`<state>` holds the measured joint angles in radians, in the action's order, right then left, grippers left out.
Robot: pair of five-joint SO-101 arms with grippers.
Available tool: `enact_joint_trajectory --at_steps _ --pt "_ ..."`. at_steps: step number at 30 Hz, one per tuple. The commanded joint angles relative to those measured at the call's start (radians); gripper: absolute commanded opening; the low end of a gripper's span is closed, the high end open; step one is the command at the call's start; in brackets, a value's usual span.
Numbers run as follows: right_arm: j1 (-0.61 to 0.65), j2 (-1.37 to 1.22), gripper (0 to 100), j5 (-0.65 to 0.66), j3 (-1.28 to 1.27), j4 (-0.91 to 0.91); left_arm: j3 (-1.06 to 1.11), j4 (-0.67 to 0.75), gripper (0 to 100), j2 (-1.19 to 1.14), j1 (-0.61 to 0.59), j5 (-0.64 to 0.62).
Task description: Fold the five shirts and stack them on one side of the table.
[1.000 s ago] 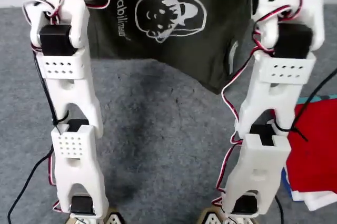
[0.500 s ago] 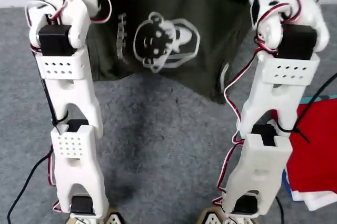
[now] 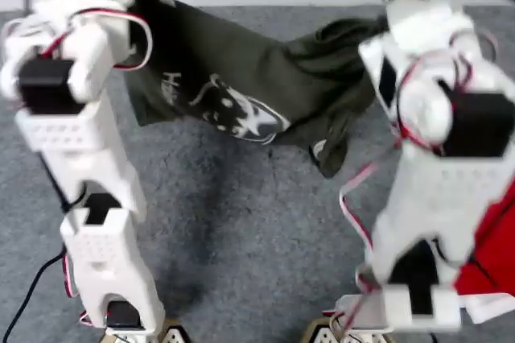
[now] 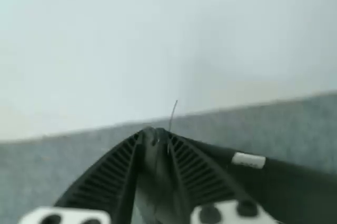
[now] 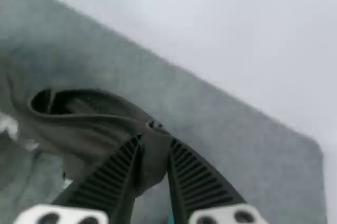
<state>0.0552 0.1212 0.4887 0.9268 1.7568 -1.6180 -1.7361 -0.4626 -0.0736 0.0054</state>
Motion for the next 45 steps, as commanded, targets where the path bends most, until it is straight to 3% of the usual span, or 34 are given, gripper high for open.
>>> enact_joint_trajectory --at_steps 1,6,12,16,20,26,34,45 --pt "0.019 0.278 0.9 -0.008 -0.308 0.044 -0.051 -0.023 1 0.141 -0.014 0.009" --pt "0.019 0.567 0.9 -0.006 -0.681 0.044 0.191 -0.025 1 0.298 -0.012 0.008" --pt "0.019 0.829 0.9 0.002 -1.028 0.044 0.903 -0.020 1 0.663 -0.012 0.011" --pt "0.012 0.929 0.9 0.048 -1.117 0.044 1.336 -0.017 1 0.899 -0.012 0.081" --pt "0.015 0.938 0.9 0.048 -1.117 0.042 1.603 0.011 1 1.085 -0.009 0.157" --pt "0.012 0.888 0.9 0.049 -1.112 0.039 1.727 0.213 1 1.200 -0.006 0.155" --pt "0.010 0.885 0.9 0.044 -0.795 0.022 1.626 0.180 1 1.255 -0.008 0.155" --pt "0.010 0.885 0.9 -0.029 -0.473 -0.315 1.593 0.407 1 1.507 -0.006 0.152"
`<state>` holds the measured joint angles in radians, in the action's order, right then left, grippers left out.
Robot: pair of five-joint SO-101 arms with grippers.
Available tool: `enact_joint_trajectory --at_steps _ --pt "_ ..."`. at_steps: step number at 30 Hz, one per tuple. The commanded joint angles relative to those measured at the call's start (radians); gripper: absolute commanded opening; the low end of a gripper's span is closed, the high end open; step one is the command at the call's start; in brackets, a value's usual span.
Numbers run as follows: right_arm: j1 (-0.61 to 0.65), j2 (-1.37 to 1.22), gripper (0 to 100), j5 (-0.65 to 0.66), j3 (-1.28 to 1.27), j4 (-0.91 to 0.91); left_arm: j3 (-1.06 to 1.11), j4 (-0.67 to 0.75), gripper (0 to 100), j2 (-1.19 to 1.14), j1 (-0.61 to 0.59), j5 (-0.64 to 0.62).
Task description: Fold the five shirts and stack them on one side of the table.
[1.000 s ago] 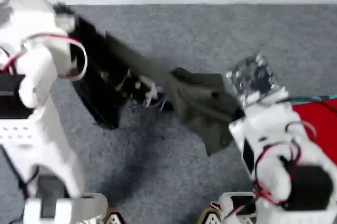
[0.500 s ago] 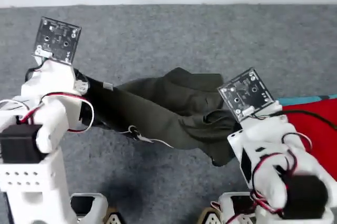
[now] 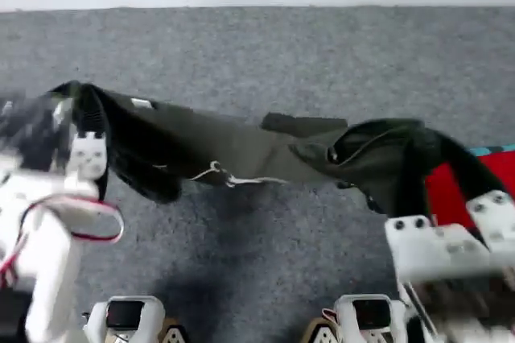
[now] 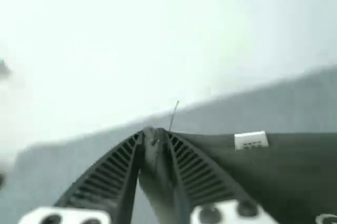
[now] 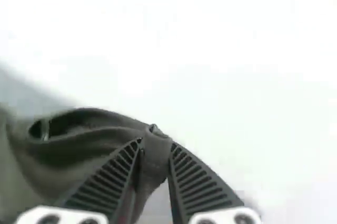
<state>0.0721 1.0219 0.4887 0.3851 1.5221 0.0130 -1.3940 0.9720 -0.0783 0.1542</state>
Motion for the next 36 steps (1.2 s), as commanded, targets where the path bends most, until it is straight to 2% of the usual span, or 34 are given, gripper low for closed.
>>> enact_joint_trajectory --at_steps 1,5,12,17,22,26,30,36 --pt "-0.007 -0.016 0.9 -0.035 0.086 -0.094 -0.038 0.083 1 0.104 -0.002 0.003" --pt "-0.024 -0.016 0.9 -0.041 0.198 -0.137 -0.038 0.109 1 0.224 -0.003 0.003" --pt "-0.280 -0.016 0.9 -0.117 0.371 -0.180 -0.033 0.104 1 0.379 -0.009 0.003" --pt "-0.295 -0.076 0.9 -0.126 0.350 -0.153 -0.025 0.074 1 0.390 -0.011 0.002" --pt "-0.292 -0.223 0.9 -0.129 0.276 -0.150 0.117 0.130 1 0.390 -0.011 0.002" --pt "-0.186 -0.389 0.9 -0.123 0.264 -0.150 0.363 0.322 1 0.388 -0.011 0.003" --pt "-0.093 -0.596 0.9 -0.121 0.264 -0.163 0.648 0.597 1 0.388 -0.011 0.009" --pt "-0.076 -0.886 0.9 -0.121 0.265 -0.369 0.997 1.074 1 0.302 -0.011 0.012"
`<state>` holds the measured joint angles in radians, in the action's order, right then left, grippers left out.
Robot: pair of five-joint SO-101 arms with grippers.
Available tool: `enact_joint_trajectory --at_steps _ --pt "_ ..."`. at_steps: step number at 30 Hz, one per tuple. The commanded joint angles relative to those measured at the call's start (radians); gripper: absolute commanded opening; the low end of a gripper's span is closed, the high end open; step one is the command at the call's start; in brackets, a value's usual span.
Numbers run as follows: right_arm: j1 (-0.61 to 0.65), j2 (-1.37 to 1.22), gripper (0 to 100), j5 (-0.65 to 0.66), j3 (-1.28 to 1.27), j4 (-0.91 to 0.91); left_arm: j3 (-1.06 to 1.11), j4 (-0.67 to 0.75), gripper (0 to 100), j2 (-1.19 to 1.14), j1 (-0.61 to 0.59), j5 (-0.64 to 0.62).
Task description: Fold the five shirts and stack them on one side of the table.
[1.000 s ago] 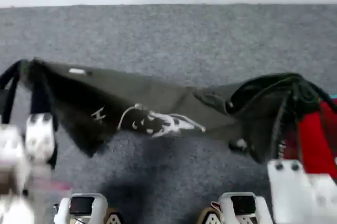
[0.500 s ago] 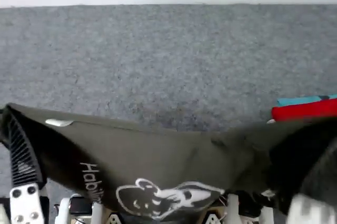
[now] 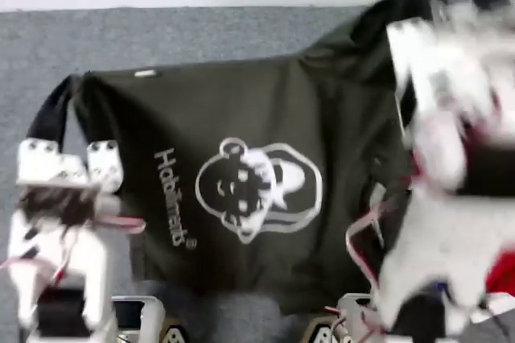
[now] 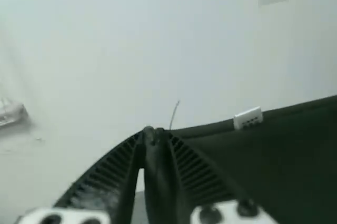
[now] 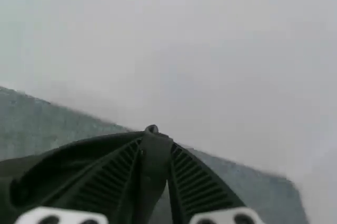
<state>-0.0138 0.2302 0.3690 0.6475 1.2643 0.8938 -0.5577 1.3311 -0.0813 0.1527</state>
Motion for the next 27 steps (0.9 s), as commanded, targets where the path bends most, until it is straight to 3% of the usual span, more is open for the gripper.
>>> enact_joint_trajectory --at_steps 1,6,11,14,19,23,27 --pt "0.010 -0.128 0.9 -0.002 0.003 -0.157 0.143 0.308 1 -0.089 -0.008 0.014" --pt "0.013 -0.239 0.9 -0.002 0.005 -0.377 0.153 0.603 1 -0.269 -0.071 0.084" --pt "0.044 -0.340 0.9 0.051 0.006 -0.466 0.108 0.677 1 -0.422 -0.078 0.160" --pt "0.059 -0.401 0.9 0.069 0.025 -0.421 0.087 0.672 1 -0.479 -0.078 0.184" --pt "0.084 -0.450 0.9 0.069 0.031 -0.157 0.202 0.669 1 -0.462 -0.084 0.186" --pt "0.093 -0.426 0.9 0.069 0.031 0.047 0.308 0.525 1 -0.384 -0.080 0.186" --pt "0.088 -0.374 0.9 0.072 0.031 0.213 0.328 0.201 1 -0.282 -0.075 0.186"
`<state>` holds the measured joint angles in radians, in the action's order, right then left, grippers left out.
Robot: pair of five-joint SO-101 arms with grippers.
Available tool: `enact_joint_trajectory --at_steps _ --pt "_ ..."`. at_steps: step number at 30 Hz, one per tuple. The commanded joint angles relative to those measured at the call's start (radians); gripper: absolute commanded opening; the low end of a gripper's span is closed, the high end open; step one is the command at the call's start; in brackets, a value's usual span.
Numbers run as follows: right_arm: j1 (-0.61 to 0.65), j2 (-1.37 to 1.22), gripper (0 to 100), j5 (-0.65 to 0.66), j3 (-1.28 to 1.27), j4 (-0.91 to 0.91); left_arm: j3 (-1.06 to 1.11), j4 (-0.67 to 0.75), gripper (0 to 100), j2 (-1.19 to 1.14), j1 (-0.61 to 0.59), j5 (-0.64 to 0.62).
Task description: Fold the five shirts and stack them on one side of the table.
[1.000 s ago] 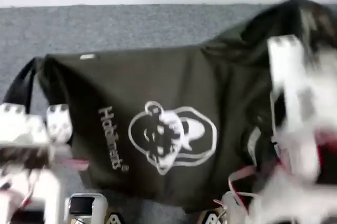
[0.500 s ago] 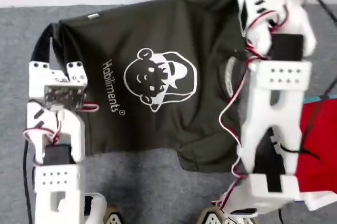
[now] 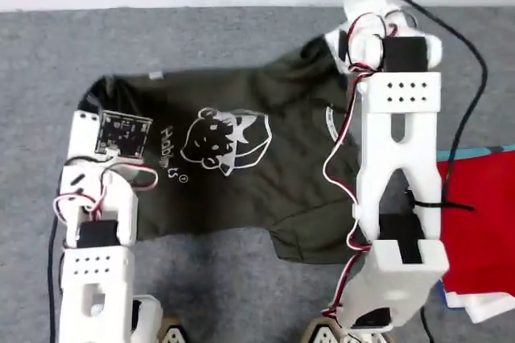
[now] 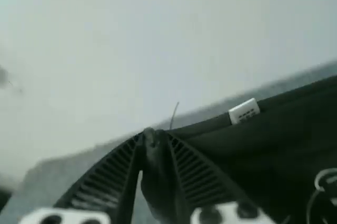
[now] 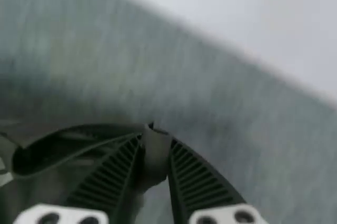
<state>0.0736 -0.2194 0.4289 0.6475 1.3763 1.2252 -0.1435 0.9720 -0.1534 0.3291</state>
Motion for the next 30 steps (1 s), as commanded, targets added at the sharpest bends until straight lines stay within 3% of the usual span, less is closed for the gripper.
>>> enact_joint_trajectory --at_steps 1,4,7,12,19,30 --pt "0.001 0.093 0.9 0.012 0.031 0.137 -0.004 -0.290 1 0.095 0.003 0.009" --pt "0.007 0.137 0.9 0.025 0.029 0.240 -0.001 -0.474 1 0.144 0.025 0.009" --pt "0.012 0.170 0.9 0.021 0.026 0.346 0.001 -0.572 1 0.172 0.017 0.009" --pt "0.005 0.214 0.9 0.023 -0.026 0.421 0.058 -0.592 1 0.189 0.017 0.012" --pt "0.039 0.338 0.9 0.025 -0.440 0.415 0.153 -0.598 1 0.189 0.015 0.081" --pt "0.031 0.535 0.9 0.104 -0.928 0.348 0.134 -0.801 1 0.187 0.023 0.081"
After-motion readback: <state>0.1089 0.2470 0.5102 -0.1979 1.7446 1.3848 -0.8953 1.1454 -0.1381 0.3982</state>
